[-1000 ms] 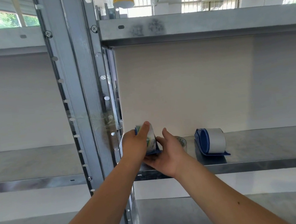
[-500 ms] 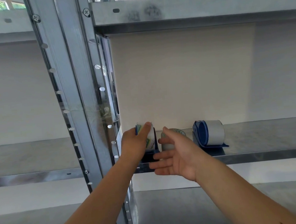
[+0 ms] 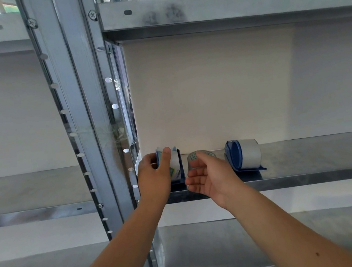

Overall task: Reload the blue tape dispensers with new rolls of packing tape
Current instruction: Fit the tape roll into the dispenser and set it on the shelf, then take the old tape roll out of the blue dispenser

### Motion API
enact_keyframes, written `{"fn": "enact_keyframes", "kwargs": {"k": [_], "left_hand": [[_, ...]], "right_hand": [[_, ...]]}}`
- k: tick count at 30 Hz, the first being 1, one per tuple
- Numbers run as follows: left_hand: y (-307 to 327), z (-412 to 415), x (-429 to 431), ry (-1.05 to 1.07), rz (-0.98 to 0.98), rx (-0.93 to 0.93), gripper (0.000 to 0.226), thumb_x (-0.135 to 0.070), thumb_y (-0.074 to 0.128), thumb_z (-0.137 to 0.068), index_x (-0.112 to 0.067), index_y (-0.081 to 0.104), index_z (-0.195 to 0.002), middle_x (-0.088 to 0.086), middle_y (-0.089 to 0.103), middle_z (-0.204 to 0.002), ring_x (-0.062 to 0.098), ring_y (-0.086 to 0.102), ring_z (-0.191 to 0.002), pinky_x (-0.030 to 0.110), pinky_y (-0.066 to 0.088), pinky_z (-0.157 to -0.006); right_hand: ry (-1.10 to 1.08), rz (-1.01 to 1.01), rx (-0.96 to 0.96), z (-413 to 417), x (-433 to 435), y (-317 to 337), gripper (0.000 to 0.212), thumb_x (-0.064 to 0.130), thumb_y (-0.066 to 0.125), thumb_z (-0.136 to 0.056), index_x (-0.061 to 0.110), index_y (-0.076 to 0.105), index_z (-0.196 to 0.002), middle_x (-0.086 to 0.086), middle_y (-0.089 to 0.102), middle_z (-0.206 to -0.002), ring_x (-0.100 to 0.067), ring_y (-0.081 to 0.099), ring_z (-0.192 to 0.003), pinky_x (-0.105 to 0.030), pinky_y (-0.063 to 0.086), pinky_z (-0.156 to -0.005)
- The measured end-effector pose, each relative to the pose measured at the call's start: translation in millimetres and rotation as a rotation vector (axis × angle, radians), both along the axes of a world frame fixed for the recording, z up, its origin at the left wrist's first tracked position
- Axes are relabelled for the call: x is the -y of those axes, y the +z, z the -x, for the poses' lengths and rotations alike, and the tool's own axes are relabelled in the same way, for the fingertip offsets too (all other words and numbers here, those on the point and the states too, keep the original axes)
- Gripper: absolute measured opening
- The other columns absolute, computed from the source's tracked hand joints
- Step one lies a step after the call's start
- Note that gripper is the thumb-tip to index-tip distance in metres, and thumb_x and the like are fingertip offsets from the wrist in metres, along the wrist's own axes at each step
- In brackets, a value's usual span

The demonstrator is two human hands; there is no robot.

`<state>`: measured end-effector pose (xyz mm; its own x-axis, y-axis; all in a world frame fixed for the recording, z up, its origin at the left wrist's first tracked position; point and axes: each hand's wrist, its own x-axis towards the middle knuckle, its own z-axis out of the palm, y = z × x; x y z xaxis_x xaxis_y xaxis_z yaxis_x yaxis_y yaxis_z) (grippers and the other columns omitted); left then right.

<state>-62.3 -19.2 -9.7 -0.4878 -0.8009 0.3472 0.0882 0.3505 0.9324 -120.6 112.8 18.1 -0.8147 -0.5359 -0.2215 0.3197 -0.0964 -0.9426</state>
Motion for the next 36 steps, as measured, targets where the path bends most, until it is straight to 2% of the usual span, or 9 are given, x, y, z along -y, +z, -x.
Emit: {"fn": "enact_keyframes", "kwargs": {"k": [3,6,10,14,18,21,27,32,36], "left_hand": [[-5.8,-3.0,-8.1,-0.017,0.059,-0.022,0.032,-0.055,0.059,-0.094,-0.029,0.053,-0.112,-0.013,0.063,-0.103,0.0,0.064,-0.091,0.024,0.055,-0.073],[-9.3,-6.1,-13.6,-0.05,0.017,-0.082,0.037,-0.049,0.06,-0.096,-0.031,0.044,-0.125,-0.012,0.059,-0.113,0.0,0.062,-0.097,0.028,0.057,-0.077],[-9.3,-8.0,-14.8,-0.059,-0.016,-0.097,0.042,-0.044,0.06,-0.098,-0.033,0.039,-0.132,-0.011,0.055,-0.119,0.002,0.059,-0.104,0.02,0.052,-0.078],[-14.1,-10.0,-15.5,-0.04,0.015,-0.059,0.055,-0.047,0.059,-0.097,-0.031,0.035,-0.144,-0.005,0.044,-0.142,0.012,0.047,-0.128,0.037,0.047,-0.105],[-16.7,-20.7,-24.9,-0.021,0.202,-0.033,0.062,-0.053,0.059,-0.094,-0.037,0.03,-0.146,-0.006,0.03,-0.155,0.018,0.041,-0.139,0.043,0.049,-0.106],[-12.7,-29.0,-38.8,-0.019,0.426,0.0,0.064,-0.049,0.062,-0.093,-0.039,0.029,-0.146,-0.012,0.015,-0.165,0.015,0.023,-0.151,0.037,0.043,-0.109],[-5.7,-35.0,-64.7,-0.131,0.587,-0.078,0.057,-0.039,0.065,-0.094,-0.029,0.038,-0.144,-0.004,0.023,-0.165,0.014,0.016,-0.155,0.045,0.031,-0.12],[-2.3,-30.0,-84.0,-0.21,0.626,-0.121,0.057,-0.031,0.069,-0.093,-0.026,0.04,-0.142,-0.001,0.046,-0.149,0.015,0.042,-0.139,0.036,0.04,-0.114],[0.6,-18.4,-99.5,-0.362,0.467,-0.08,0.053,-0.033,0.065,-0.094,-0.033,0.04,-0.141,-0.013,0.05,-0.139,0.002,0.05,-0.126,0.027,0.046,-0.105]], "right_hand": [[0.001,0.01,0.008,-2.7,-0.9,-1.5,0.039,0.037,0.056,-0.103,0.0,0.067,-0.107,-0.015,0.066,-0.076,-0.025,0.067,-0.06,-0.036,0.056,-0.06],[-0.001,0.025,0.009,-5.6,-2.4,-5.5,0.036,0.036,0.057,-0.103,0.001,0.068,-0.104,-0.015,0.066,-0.073,-0.026,0.067,-0.059,-0.035,0.054,-0.058],[-0.016,0.084,-0.004,-8.8,-6.4,-11.5,0.035,0.034,0.057,-0.103,0.001,0.068,-0.098,-0.013,0.066,-0.069,-0.025,0.066,-0.058,-0.034,0.053,-0.057],[-0.057,0.141,0.014,-11.1,-11.6,-16.4,0.035,0.032,0.056,-0.104,0.0,0.068,-0.097,-0.013,0.067,-0.069,-0.025,0.066,-0.057,-0.036,0.054,-0.057],[-0.111,0.175,-0.026,-11.5,-19.7,-18.4,0.037,0.033,0.054,-0.105,0.0,0.068,-0.099,-0.017,0.067,-0.075,-0.029,0.07,-0.066,-0.039,0.058,-0.062],[-0.181,0.142,-0.126,-10.8,-26.9,-19.4,0.036,0.031,0.055,-0.105,-0.001,0.069,-0.102,-0.018,0.07,-0.08,-0.031,0.071,-0.07,-0.041,0.06,-0.064],[-0.282,0.11,-0.224,-13.9,-44.5,-24.3,0.034,0.032,0.055,-0.105,0.003,0.072,-0.101,-0.015,0.075,-0.082,-0.031,0.073,-0.077,-0.046,0.062,-0.076],[-0.402,0.095,-0.322,-16.0,-63.6,-22.8,0.028,0.027,0.057,-0.104,0.005,0.074,-0.101,-0.017,0.077,-0.09,-0.028,0.075,-0.082,-0.045,0.064,-0.079],[-0.474,0.11,-0.406,-10.4,-83.4,-22.2,0.025,0.023,0.057,-0.103,0.007,0.075,-0.099,-0.013,0.077,-0.091,-0.028,0.076,-0.087,-0.04,0.066,-0.08]]}}
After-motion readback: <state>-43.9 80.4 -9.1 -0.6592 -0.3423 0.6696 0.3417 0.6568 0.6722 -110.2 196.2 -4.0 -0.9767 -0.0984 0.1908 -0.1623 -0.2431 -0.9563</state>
